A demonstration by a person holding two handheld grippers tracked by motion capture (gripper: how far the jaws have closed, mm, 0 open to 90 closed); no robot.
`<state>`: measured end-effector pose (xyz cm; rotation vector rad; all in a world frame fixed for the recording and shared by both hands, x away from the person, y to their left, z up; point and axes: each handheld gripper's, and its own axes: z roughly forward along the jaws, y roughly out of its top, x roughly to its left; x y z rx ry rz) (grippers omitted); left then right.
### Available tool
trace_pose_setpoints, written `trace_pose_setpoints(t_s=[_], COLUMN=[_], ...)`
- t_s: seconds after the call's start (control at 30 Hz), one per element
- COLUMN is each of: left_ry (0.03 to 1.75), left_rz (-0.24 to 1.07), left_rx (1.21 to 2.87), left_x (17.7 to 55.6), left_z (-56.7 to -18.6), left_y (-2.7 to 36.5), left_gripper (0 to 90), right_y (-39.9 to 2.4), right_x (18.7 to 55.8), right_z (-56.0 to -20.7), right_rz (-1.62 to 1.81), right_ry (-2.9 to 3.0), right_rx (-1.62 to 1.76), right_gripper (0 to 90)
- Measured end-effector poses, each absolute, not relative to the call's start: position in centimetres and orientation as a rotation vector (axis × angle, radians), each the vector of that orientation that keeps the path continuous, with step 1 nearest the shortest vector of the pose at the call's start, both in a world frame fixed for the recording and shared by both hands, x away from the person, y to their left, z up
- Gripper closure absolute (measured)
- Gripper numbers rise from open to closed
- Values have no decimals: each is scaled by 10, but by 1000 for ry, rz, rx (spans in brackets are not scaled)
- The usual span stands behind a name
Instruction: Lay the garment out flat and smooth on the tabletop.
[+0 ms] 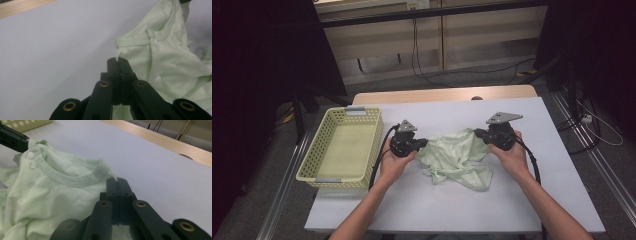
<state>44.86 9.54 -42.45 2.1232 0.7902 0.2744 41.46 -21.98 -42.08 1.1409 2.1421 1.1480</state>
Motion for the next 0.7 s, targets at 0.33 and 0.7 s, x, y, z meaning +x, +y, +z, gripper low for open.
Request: trace_pose_setpoints(t_s=[0.33, 0.7], left_ry=[836, 909], left_rz=[273, 348], left_rx=[2127, 2096], left_x=[474, 491], left_z=[-429, -430], left_y=[90, 92], left_gripper=[900, 822], right_y=[-217, -218], right_x=[442, 460], right_z=[-433, -433], right_rz=[1083, 1043], right_ry=[2135, 2086], right_rx=[1191, 1228], right_gripper=[899, 809])
